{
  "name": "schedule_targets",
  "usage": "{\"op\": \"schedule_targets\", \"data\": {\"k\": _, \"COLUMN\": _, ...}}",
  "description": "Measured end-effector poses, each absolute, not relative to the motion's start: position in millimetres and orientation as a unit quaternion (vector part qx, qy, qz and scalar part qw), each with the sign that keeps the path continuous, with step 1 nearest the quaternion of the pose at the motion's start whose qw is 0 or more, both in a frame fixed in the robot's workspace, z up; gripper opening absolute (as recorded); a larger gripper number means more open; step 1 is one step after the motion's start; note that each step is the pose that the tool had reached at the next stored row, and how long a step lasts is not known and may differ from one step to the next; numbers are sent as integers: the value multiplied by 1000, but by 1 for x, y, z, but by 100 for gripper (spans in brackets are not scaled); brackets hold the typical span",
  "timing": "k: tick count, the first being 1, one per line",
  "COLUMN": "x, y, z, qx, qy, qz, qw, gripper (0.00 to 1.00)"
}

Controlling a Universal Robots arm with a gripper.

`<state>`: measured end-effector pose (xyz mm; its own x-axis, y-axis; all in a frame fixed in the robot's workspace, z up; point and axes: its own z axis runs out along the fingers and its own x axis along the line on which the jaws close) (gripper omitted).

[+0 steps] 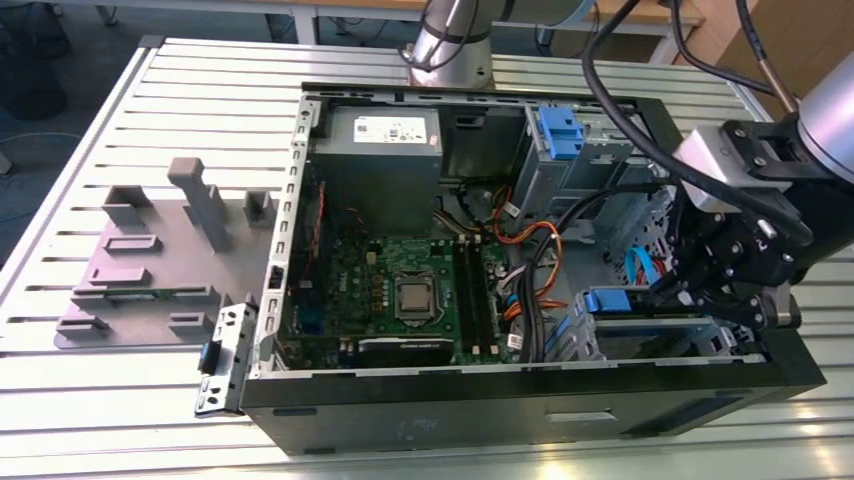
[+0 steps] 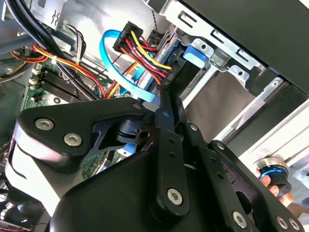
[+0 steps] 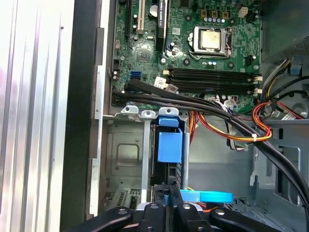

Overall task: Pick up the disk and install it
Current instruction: 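Insert the second disk wire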

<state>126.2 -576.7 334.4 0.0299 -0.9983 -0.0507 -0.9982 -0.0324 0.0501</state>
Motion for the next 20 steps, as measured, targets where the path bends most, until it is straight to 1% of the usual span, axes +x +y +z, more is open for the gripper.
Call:
{"op": "schedule_targets", "data": {"k": 2, "x": 126, "y": -577, "z": 334, "qx": 718, "qy": -695, "qz": -39, "qw": -3, "gripper": 16}}
{"op": "schedule_targets", "data": {"k": 5, "x": 126, "y": -577, "z": 334, "qx": 717, "qy": -695, "qz": -51, "qw": -17, "gripper": 16}}
{"op": "schedule_targets", "data": {"k": 6, "x": 126, "y": -577, "z": 334, "qx": 717, "qy": -694, "qz": -53, "qw": -18, "gripper": 16}}
{"op": "schedule_targets", "data": {"k": 15, "x": 126, "y": -577, "z": 339, "qx": 717, "qy": -694, "qz": -52, "qw": -19, "gripper": 16}}
{"op": "schedule_targets", "data": {"k": 20, "x": 126, "y": -579, "z": 339, "qx": 717, "qy": -694, "qz": -56, "qw": -23, "gripper": 16}}
